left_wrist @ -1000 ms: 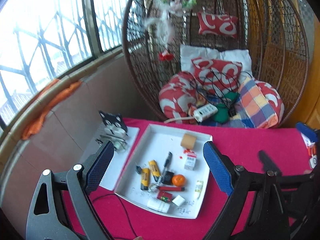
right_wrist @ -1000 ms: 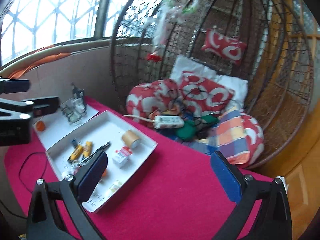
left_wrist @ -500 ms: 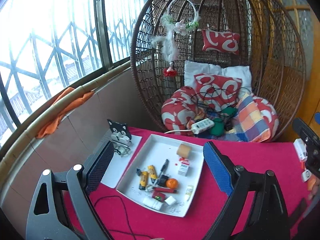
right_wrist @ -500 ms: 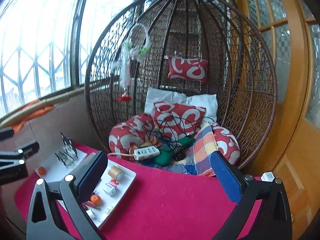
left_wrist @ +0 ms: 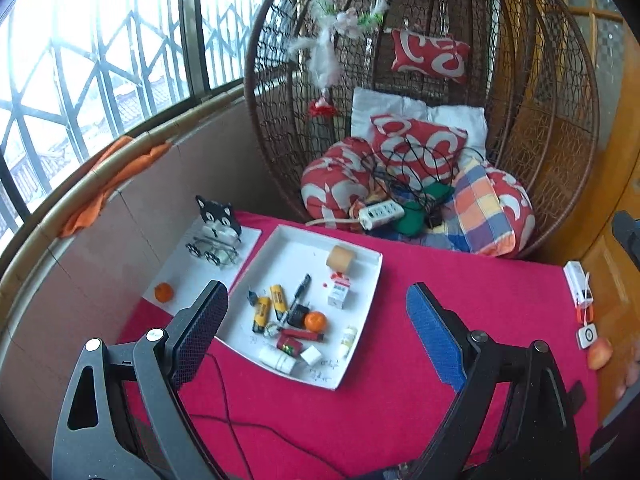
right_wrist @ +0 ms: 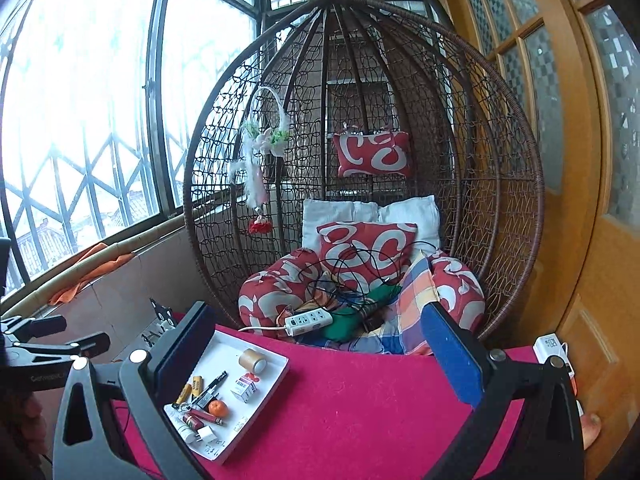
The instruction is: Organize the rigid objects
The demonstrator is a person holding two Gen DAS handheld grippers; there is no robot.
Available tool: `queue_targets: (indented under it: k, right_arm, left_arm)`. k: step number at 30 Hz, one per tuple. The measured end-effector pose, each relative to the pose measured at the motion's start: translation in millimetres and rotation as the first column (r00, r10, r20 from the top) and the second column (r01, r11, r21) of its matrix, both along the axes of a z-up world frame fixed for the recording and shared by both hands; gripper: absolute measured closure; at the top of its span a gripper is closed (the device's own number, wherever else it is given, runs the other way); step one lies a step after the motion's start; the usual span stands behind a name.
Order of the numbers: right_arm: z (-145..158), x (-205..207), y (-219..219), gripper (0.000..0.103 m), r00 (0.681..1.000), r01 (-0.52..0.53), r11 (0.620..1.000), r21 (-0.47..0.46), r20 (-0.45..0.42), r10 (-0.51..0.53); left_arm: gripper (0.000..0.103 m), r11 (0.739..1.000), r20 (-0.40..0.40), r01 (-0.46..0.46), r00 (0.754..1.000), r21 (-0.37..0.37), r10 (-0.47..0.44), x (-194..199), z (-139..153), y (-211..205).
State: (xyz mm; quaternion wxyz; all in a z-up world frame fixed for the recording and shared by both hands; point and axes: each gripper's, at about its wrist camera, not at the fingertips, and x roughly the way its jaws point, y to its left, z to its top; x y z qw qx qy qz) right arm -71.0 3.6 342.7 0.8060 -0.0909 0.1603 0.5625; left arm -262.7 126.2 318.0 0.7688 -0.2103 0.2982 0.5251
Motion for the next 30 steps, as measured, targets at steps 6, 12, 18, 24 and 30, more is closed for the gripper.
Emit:
queue_targets:
  k: [6, 12, 18, 24, 30]
  right_arm:
    - [-7.3, 1.8, 1.5, 0.000, 0.999, -0.029, 0.999, -0.033, -0.023, 0.028]
    - [-9.1, 3.9, 1.1, 0.000, 0.999, -0.041, 0.999, -0.032, -0.036, 0.040]
    - [-11.4, 5.4, 1.7, 0.000, 0.998, -0.052, 0.998, -0.042, -0.040, 0.050]
    - [-15.0, 5.3, 3.1, 0.000, 0.997, -0.067, 0.996, -0.058, -0.046, 0.064]
    - [-18.6, 6.0, 4.5, 0.000, 0.996, -0.078, 0.995, -0.069, -0.056, 0.074]
  left_arm:
    - [0.011, 1.000, -0.003, 0.006, 1.000, -0.015, -0.006, 7.4, -1.3, -4.2]
    - [0.011, 1.000, 0.004, 0.007, 1.000, -0.026, -0.007, 9.9, -0.2, -6.7]
    - [0.011, 0.999, 0.013, 0.002, 1.000, -0.040, -0.001, 11.7, -2.6, -8.5]
    - [0.011, 0.998, 0.026, -0.005, 1.000, -0.058, 0.007, 9.8, -7.7, -10.5]
    - [0.012, 0.999, 0.010, -0.018, 1.000, -0.044, 0.018, 7.7, -10.0, -12.7]
